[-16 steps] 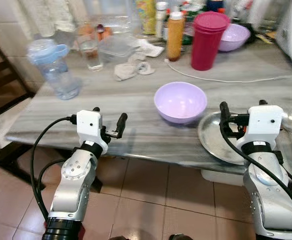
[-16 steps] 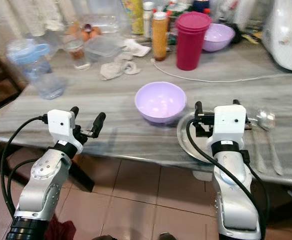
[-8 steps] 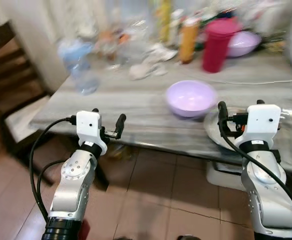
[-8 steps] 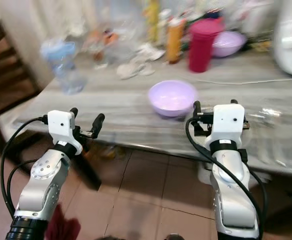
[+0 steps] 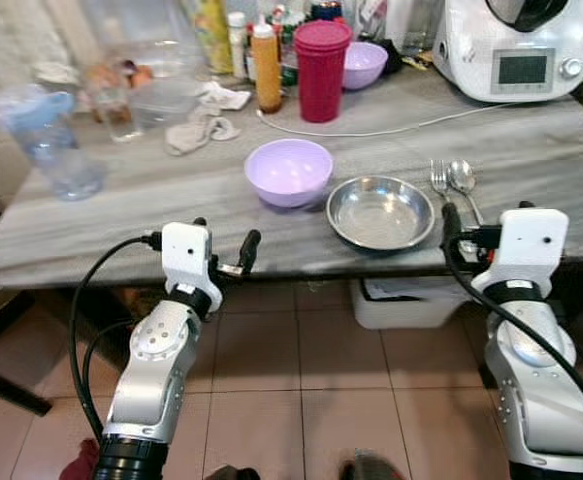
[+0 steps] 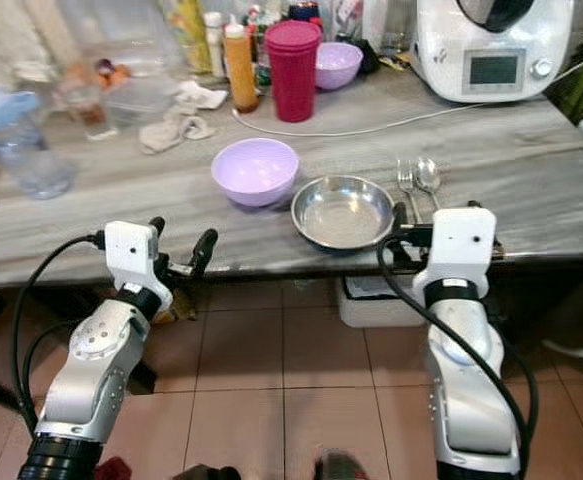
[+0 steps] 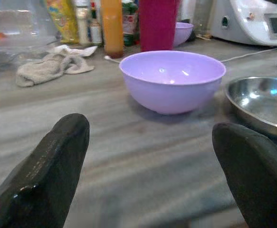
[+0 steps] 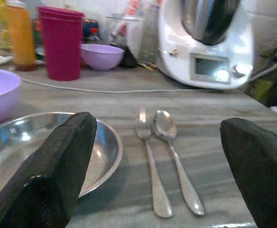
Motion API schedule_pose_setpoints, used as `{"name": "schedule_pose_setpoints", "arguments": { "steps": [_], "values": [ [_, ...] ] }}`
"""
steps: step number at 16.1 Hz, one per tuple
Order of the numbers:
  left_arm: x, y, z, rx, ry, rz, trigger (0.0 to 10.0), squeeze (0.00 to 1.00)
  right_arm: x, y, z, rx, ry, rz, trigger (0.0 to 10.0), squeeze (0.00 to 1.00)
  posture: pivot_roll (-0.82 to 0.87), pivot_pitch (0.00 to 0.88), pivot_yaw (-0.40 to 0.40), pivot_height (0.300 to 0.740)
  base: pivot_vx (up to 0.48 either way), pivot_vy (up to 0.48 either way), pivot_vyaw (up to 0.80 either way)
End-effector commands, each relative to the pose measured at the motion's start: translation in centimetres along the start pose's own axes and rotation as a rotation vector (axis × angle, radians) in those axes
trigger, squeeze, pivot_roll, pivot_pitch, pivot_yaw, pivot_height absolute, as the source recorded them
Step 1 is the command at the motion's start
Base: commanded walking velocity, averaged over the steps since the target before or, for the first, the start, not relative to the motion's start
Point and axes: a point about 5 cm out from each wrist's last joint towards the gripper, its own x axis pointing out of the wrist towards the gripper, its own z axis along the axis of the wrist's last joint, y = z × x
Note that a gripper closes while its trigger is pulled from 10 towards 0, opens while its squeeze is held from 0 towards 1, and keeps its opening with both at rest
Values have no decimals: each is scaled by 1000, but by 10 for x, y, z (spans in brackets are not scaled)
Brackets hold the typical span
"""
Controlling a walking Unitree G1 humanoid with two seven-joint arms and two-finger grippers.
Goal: Setting the table
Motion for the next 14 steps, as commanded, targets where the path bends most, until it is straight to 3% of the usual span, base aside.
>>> {"name": "schedule_pose_setpoints", "arguments": {
  "steps": [1, 5, 11, 13, 14],
  "values": [
    [-2, 0, -2, 4, 14, 8, 10000, 0, -1, -2, -2, -2, 9, -1, 10000, 0, -257, 99, 75, 740, -300, 0, -781],
    [-1, 0, -2, 10, 11, 6, 10000, 0, -1, 0, -2, 8, 6, 4, 10000, 0, -256, 100, 77, 740, -302, 0, -675],
    [-2, -1, -3, 22, 14, -3, 10000, 0, 0, 5, -3, 21, 7, 17, 10000, 0, -249, 105, 85, 740, -304, 0, 0],
    [-2, -1, -4, 47, 12, -10, 10000, 0, -1, 7, -4, 20, 9, 22, 10000, 0, -251, 104, 86, 740, 0, 0, 0],
    [-3, -2, -5, 5, 2, -34, 10000, 0, -1, 9, -5, 14, 9, 29, 10000, 0, -252, 105, 84, 740, 0, 0, 0]
  ]
}}
